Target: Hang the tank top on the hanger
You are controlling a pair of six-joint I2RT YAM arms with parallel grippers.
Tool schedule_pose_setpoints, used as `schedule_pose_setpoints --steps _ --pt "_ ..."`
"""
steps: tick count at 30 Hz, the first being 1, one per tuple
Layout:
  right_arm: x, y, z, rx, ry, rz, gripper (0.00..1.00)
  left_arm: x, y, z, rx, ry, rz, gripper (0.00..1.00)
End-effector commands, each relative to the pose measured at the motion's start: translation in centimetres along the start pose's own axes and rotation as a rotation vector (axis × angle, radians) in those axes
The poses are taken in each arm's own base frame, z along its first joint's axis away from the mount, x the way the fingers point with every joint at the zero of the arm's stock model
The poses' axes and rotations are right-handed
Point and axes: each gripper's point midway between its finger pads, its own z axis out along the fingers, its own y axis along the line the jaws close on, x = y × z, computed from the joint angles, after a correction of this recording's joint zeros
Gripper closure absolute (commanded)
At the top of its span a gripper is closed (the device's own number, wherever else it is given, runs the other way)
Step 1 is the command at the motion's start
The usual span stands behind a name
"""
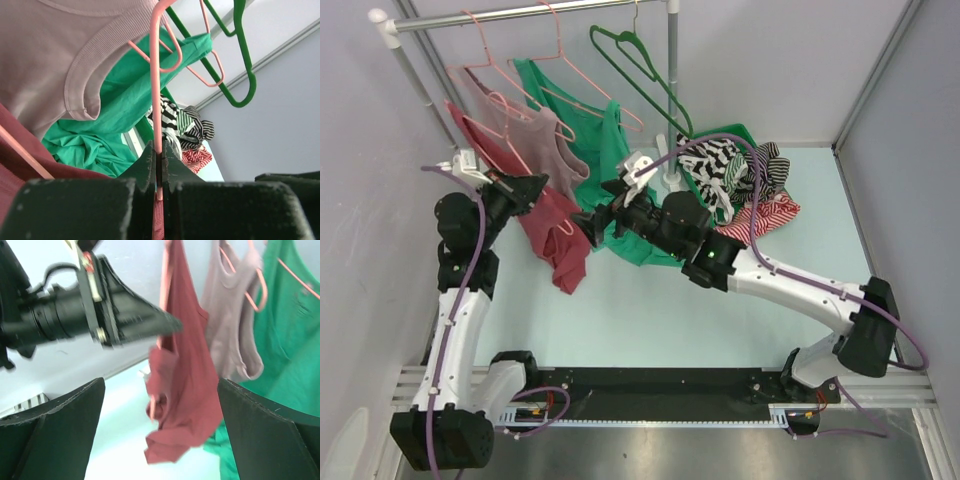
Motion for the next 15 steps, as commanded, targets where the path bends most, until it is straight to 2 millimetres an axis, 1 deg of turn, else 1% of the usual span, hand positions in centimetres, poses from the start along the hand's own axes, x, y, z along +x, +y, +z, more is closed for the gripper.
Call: schedule_pose_setpoints --steps 1,2,4,5,6,7,8,9,11,12,13,14,15 --pt "-1.9 -1.7 -2.3 0.076 -0.072 -0.004 0.00 -4.8 -3.4 -0.9 0.120 -0.101 0.047 1.00" --pt "-2.7 -1.9 -3.0 0.084 -0.088 -0.001 0.00 -5.1 -3.5 -0.9 0.125 -0.101 0.030 1.00" --pt "-1.8 -2.4 -3.8 0.099 -0.070 0.005 0.00 -6.0 -3.5 -0.7 0.132 -0.110 0.025 1.00" --pt "-2.2 -2.5 -4.4 0.107 -0.081 0.008 0.00 -6.3 -3.4 -0.6 0.132 -0.114 0.007 1.00" --pt "-2.1 -2.7 -4.7 0.112 -0.079 0.009 0.00 -7.0 -3.3 -0.6 0.132 -0.126 0.005 1.00" --pt "-1.5 -2.9 -5.0 0.118 -0.066 0.013 0.00 -7.4 -3.4 -0.3 0.141 -0.119 -0.004 1.00" --pt "-2.0 -3.0 -5.6 0.123 -0.076 0.016 0.00 -8.2 -3.2 -0.1 0.142 -0.135 -0.024 1.00" --pt "-1.8 -3.0 -5.8 0.126 -0.070 0.018 0.00 -8.9 -3.5 0.0 0.154 -0.144 -0.028 1.00" --pt "-1.4 -3.1 -6.4 0.130 -0.062 0.020 0.00 -9.9 -2.9 0.7 0.144 -0.156 -0.052 1.00" --pt "-1.6 -3.1 -6.7 0.130 -0.063 0.024 0.00 -11.0 -3.5 0.7 0.152 -0.173 -0.046 1.00" --pt "-1.5 -3.2 -7.0 0.133 -0.061 0.026 0.00 -11.4 -3.3 1.1 0.149 -0.173 -0.069 1.00" --pt "-1.2 -3.1 -7.2 0.131 -0.055 0.032 0.00 -11.7 -2.7 1.8 0.142 -0.172 -0.087 1.00" --pt "-1.4 -3.1 -7.5 0.130 -0.059 0.034 0.00 -12.7 -3.1 2.0 0.152 -0.184 -0.085 1.00"
